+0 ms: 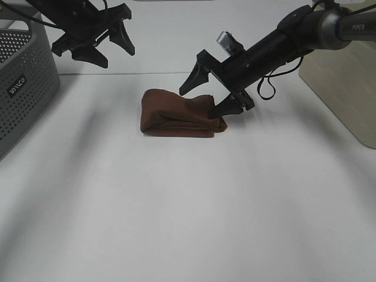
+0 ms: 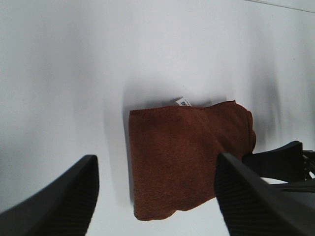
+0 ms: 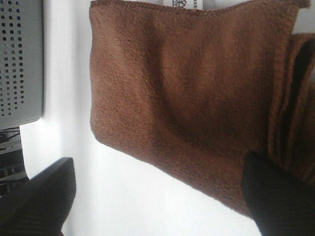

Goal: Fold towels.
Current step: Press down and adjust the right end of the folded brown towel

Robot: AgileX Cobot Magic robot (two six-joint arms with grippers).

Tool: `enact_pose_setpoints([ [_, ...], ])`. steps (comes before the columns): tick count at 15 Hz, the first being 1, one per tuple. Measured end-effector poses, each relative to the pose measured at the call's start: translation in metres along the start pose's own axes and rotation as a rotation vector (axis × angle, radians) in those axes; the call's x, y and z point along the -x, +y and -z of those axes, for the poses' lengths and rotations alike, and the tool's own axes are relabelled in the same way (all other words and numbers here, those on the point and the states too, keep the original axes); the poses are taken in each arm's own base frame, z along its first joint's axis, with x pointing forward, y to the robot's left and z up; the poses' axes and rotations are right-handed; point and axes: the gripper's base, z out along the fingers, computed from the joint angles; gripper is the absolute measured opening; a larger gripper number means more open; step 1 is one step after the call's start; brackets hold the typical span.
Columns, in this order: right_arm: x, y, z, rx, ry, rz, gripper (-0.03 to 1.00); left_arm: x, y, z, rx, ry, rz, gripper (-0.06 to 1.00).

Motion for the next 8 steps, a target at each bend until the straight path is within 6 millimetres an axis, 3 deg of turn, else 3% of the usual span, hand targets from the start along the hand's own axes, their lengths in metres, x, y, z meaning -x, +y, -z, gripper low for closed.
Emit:
enact_pose_setpoints([
  [3, -0.002, 0.003, 0.017, -0.102, 0.029, 0.040, 0.86, 0.000, -0.002, 0.010, 0.027, 0.002, -0.034, 0.64],
  [6, -0.006, 0.023, 0.057, -0.249, 0.035, 0.101, 0.86, 0.000, -0.013, 0.057, 0.123, -0.006, -0.143, 0.64],
  [8, -0.011, 0.035, 0.076, -0.291, 0.048, 0.127, 0.86, -0.003, -0.016, 0.078, 0.182, 0.011, -0.187, 0.64],
])
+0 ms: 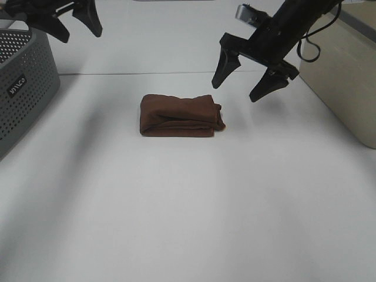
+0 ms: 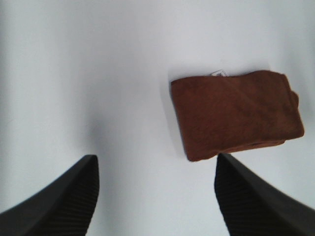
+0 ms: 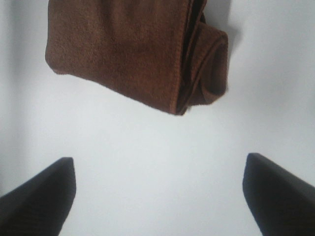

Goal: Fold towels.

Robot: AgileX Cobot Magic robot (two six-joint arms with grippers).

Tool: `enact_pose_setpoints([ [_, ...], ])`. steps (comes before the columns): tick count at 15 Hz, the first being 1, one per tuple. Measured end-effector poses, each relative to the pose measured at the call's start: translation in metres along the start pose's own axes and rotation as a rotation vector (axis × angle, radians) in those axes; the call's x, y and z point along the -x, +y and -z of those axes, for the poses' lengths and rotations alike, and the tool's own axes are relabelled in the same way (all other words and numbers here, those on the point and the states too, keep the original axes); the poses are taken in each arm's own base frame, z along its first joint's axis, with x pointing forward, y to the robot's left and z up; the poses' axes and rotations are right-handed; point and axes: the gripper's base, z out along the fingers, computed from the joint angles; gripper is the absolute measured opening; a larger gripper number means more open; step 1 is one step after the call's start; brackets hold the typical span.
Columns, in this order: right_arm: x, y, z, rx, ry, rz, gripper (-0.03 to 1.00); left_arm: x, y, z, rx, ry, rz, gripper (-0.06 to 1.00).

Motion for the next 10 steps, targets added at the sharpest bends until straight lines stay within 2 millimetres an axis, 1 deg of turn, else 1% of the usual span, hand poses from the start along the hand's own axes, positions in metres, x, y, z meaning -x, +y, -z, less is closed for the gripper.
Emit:
enact_pose_setpoints([
  [2, -0.003, 0.010, 0.030, -0.047, -0.037, 0.038, 0.86, -0.005, 0.001, 0.029, 0.072, 0.024, -0.045, 0.64],
  [4, -0.007, 0.022, 0.061, -0.079, -0.096, 0.052, 0.86, -0.006, 0.001, 0.055, 0.130, -0.008, -0.077, 0.64],
  [5, -0.013, 0.035, 0.094, -0.101, -0.166, 0.070, 0.86, -0.016, 0.000, 0.085, 0.167, -0.044, -0.098, 0.64],
  [7, -0.028, 0.048, 0.126, -0.117, -0.223, 0.092, 0.86, -0.037, 0.002, 0.109, 0.207, -0.043, -0.111, 0.64],
  [9, -0.057, 0.057, 0.154, -0.151, -0.249, 0.111, 0.86, -0.069, 0.006, 0.130, 0.240, -0.017, -0.119, 0.64],
  [10, -0.073, 0.058, 0.163, -0.170, -0.250, 0.116, 0.86, -0.090, 0.009, 0.139, 0.249, 0.002, -0.120, 0.64],
])
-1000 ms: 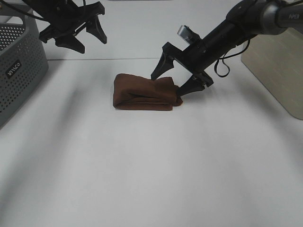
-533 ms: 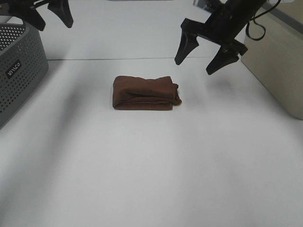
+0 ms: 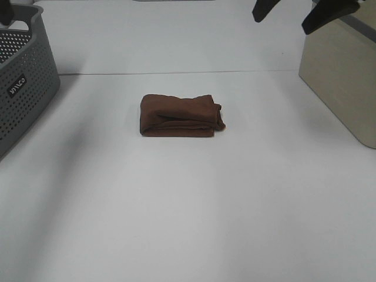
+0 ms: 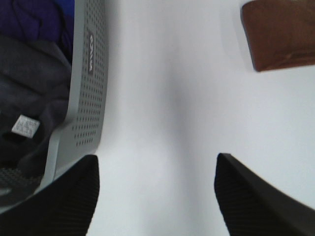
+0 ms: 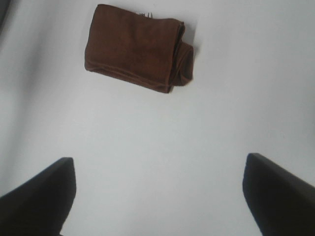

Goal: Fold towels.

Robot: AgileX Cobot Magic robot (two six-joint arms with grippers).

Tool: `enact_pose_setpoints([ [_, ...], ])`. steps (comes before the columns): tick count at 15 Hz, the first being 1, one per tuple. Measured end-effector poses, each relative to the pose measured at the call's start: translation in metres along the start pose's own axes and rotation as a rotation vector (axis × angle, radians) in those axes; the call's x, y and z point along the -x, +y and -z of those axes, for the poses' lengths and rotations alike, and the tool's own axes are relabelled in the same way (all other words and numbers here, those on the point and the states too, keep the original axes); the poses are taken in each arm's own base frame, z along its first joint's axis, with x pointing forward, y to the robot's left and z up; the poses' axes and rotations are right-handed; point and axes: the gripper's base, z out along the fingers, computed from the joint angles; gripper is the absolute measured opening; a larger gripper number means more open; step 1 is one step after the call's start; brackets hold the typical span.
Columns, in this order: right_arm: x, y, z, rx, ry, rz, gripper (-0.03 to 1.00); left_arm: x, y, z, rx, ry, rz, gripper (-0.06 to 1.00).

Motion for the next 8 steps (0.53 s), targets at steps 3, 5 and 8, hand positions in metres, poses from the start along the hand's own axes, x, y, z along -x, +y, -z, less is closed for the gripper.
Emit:
enact_pose_setpoints([
  [3, -0.044, 0.001, 0.027, -0.049, 0.021, 0.014, 0.86, -0.057, 0.004, 0.011, 0.005, 0.060, -0.002, 0.64],
  [5, -0.082, 0.002, 0.043, -0.076, 0.036, 0.022, 0.86, -0.104, 0.006, 0.018, -0.002, 0.087, 0.001, 0.64],
  [8, -0.148, -0.001, 0.057, -0.110, 0.065, 0.029, 0.86, -0.176, 0.010, 0.022, -0.020, 0.093, 0.009, 0.64],
])
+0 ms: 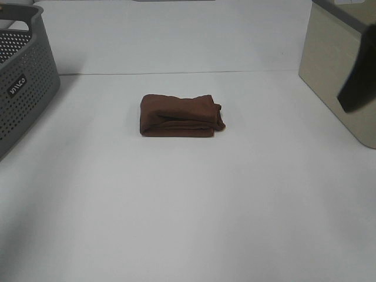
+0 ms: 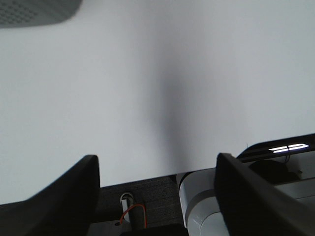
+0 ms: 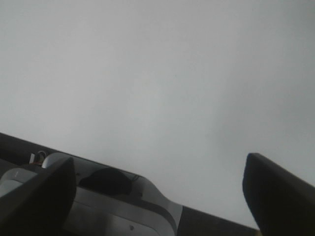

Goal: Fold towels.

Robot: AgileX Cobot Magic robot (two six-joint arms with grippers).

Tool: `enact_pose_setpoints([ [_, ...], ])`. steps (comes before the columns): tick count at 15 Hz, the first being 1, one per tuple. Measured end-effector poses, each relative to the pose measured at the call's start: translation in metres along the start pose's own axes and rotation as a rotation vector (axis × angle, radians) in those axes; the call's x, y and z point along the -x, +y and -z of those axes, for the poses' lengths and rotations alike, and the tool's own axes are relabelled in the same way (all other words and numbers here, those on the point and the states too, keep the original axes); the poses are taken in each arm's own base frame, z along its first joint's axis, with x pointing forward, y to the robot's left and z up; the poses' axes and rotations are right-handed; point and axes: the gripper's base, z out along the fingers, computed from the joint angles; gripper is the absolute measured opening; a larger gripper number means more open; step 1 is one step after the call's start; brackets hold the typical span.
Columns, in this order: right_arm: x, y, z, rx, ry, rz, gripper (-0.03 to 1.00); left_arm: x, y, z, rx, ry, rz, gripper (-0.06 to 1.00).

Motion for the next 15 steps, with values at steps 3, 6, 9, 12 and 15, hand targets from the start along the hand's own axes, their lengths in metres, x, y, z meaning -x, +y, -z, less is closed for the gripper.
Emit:
enact_pose_setpoints([
  [3, -0.070, -0.003, 0.000, -0.027, 0.005, 0.009, 0.86, -0.063, 0.001, 0.002, -0.042, -0.087, 0.009, 0.64],
  [6, -0.141, -0.006, 0.002, -0.067, -0.102, 0.049, 0.86, -0.120, 0.000, 0.009, -0.112, -0.291, -0.071, 0.64],
  [9, -0.181, -0.005, 0.007, -0.083, -0.320, 0.110, 0.86, -0.147, -0.001, 0.025, -0.134, -0.527, -0.144, 0.64],
  [12, -0.205, -0.005, 0.013, -0.097, -0.526, 0.151, 0.86, -0.153, -0.001, 0.023, -0.147, -0.628, -0.147, 0.64],
  [15, -0.218, -0.004, 0.019, -0.103, -0.630, 0.164, 0.86, -0.151, -0.002, 0.021, -0.156, -0.643, -0.148, 0.64],
])
